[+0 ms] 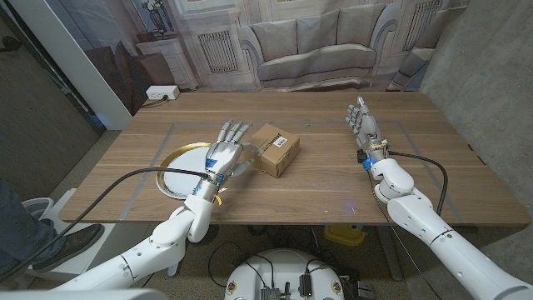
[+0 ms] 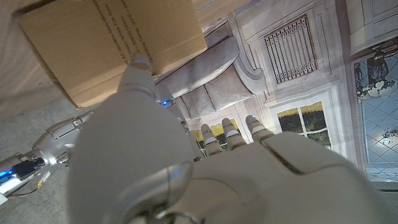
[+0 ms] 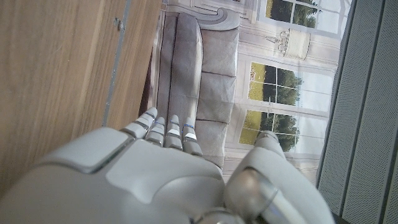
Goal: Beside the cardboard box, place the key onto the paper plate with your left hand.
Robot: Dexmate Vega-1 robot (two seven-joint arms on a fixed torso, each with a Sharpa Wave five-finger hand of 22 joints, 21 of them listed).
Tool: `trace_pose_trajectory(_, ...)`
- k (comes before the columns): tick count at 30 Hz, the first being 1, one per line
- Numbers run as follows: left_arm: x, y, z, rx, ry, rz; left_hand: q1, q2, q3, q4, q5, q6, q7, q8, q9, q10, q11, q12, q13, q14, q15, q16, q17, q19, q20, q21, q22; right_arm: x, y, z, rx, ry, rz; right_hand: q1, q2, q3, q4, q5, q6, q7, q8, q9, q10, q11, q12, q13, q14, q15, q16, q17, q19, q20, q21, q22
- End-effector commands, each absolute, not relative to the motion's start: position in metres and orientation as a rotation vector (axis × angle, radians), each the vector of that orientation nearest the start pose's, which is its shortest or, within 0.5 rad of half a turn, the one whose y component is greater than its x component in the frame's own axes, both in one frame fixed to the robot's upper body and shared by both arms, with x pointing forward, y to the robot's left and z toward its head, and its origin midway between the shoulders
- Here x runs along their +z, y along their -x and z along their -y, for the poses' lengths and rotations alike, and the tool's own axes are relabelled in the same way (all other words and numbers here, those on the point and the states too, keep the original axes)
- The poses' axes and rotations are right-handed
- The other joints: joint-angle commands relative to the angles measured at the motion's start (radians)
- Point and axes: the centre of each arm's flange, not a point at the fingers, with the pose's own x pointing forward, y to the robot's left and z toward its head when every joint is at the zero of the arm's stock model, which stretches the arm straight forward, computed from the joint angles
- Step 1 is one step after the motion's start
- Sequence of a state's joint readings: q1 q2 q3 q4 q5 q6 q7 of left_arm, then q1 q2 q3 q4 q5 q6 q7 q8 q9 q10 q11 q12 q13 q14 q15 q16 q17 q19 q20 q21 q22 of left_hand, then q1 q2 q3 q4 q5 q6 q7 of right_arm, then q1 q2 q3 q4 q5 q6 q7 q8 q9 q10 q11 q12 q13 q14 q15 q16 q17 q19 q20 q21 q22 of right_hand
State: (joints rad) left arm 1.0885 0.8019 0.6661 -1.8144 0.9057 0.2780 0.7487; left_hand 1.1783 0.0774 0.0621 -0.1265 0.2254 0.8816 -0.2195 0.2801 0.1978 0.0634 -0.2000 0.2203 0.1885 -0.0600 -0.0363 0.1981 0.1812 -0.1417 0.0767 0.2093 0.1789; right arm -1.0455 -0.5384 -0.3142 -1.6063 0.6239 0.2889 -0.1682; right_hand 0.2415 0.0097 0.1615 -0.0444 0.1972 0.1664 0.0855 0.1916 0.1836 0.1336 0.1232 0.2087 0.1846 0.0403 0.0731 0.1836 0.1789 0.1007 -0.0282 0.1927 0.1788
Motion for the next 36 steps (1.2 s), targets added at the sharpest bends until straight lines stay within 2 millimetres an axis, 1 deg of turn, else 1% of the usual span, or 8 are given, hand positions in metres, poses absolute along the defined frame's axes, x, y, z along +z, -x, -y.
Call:
trace_pose_trajectory(1,-0.0934,-0.5227,-0.1986,0.421,-1.443,1.064,0.003,-0.003,-0.001,0.003,-0.003,0.0,-0.002,-0.005,0.003,0.001,-0.005,-0.003,0.002,-0.008,-0.085,-0.004,0.003,-0.005,-0.007,0.0,0.005,-0.0396,-0.5932,0.2762,0.132,-0.116,0.652,0.002,0.004,0.001,-0.001,-0.001,0.01,-0.001,0.004,0.004,0.009,-0.002,0.006,0.001,0.008,0.001,0.002,0.002,0.006,0.0,0.005,0.002)
trace_pose_trajectory(10,-0.0938,-0.5219,-0.1955,0.413,-1.438,1.065,0.002,-0.002,-0.003,0.006,-0.003,-0.002,-0.003,-0.009,0.002,0.002,-0.006,-0.005,0.002,-0.009,-0.085,-0.004,0.003,-0.006,-0.01,-0.001,0.005,-0.0401,-0.5917,0.2782,0.129,-0.115,0.654,0.002,0.004,0.001,-0.001,-0.001,0.01,-0.002,0.004,0.004,0.009,-0.001,0.006,0.001,0.008,0.001,0.002,0.002,0.006,0.0,0.005,0.002)
trace_pose_trajectory(15,-0.0983,-0.5226,-0.1944,0.413,-1.438,1.058,0.001,-0.001,-0.003,0.007,-0.003,0.0,-0.003,-0.01,0.003,0.003,-0.008,-0.005,0.002,-0.007,-0.086,-0.004,0.004,-0.006,-0.011,-0.001,0.005,-0.041,-0.5915,0.2789,0.129,-0.116,0.65,0.002,0.005,0.0,-0.002,-0.001,0.01,-0.002,0.004,0.004,0.01,-0.001,0.006,0.001,0.009,0.001,0.002,0.002,0.006,0.0,0.005,0.002)
trace_pose_trajectory(26,-0.1017,-0.5228,-0.1958,0.424,-1.438,1.044,-0.001,0.003,-0.004,0.01,-0.003,0.009,-0.002,-0.009,0.003,0.01,-0.01,-0.005,0.002,-0.005,-0.087,-0.003,0.004,-0.008,-0.012,-0.002,0.005,-0.042,-0.5938,0.2784,0.134,-0.118,0.644,0.001,0.005,0.0,-0.002,-0.001,0.01,-0.002,0.004,0.004,0.01,-0.001,0.005,0.001,0.007,0.001,0.001,0.002,0.006,0.0,0.005,0.002)
trace_pose_trajectory(36,-0.1006,-0.5256,-0.1972,0.418,-1.433,1.034,-0.001,0.002,-0.006,0.011,-0.003,0.014,-0.002,-0.009,0.003,0.012,-0.011,-0.006,0.002,-0.003,-0.089,-0.003,0.004,-0.009,-0.015,-0.003,0.005,-0.0412,-0.5959,0.2781,0.136,-0.118,0.638,0.002,0.006,-0.001,-0.003,-0.001,0.011,-0.002,0.004,0.005,0.01,0.0,0.005,0.001,0.008,0.003,0.001,0.002,0.006,0.0,0.004,0.002)
